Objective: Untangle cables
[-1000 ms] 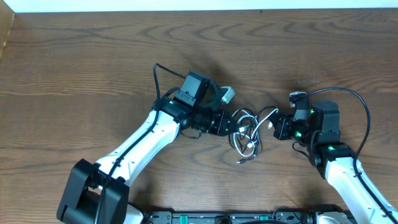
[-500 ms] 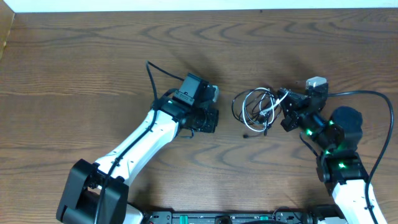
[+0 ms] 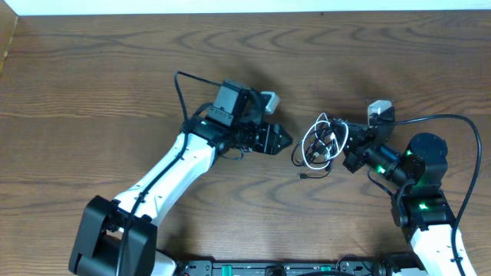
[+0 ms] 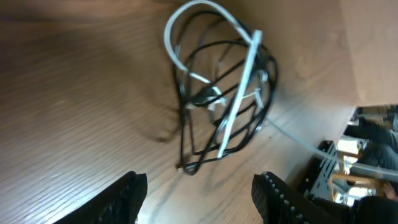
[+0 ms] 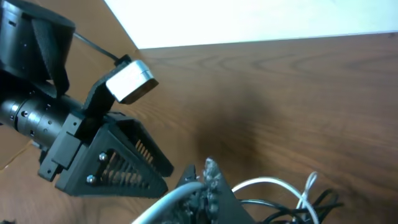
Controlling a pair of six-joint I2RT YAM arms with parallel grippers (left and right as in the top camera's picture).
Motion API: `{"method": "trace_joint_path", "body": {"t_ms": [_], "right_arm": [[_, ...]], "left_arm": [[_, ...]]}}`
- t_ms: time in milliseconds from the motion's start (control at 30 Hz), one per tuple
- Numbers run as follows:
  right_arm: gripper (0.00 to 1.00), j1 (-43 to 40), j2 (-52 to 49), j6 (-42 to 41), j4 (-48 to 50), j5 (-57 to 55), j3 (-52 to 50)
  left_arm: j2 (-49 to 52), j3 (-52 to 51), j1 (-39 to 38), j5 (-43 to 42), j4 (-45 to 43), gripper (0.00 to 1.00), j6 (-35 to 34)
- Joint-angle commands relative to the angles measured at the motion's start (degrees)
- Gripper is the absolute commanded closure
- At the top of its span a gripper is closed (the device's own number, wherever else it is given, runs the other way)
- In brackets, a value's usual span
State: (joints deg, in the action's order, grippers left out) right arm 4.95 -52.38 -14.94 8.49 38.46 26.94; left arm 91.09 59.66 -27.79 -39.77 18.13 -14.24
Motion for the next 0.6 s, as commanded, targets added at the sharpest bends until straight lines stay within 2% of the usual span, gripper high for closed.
{"method": "trace_joint_path", "body": {"t_ms": [0,33,133,200,300,367,567], "right_arm": [[0.87,0.0,0.2,0.2,-4.0,-3.2,0.3],[0.8,0.0,0.2,0.2,-6.7,-6.2,0.3],[0.75,0.0,0.2,0.2,-18.9,-17.9,0.3],[0.72,0.0,0.2,0.2,-25.5,-24.6,0.3],[0.6,0.0,0.2,-0.1,-34.1,-33.5,0.3],[0.54,0.0,0.2,-0.3,-36.6,-35.6,0.3],[0.51,0.0,0.2,-0.3,-35.9,-35.5,0.3]], "left_arm": [[-0.4,0.2,-1.2,1.3,-0.9,0.41,2.0],[-0.4,0.2,-1.4,2.9,-0.9,0.41,2.0],[-0.4,0.2,-2.3,9.1,-2.0,0.41,2.0],[-0.2,0.2,-2.6,9.6,-3.9,0.4,2.0],[0.3,0.2,-2.9,9.6,-6.6,0.4,1.9],[1.4,0.2,-3.1,9.6,-8.3,0.4,1.3],[5.0,0.2,-4.2,9.3,-11.5,0.4,-1.1]]}}
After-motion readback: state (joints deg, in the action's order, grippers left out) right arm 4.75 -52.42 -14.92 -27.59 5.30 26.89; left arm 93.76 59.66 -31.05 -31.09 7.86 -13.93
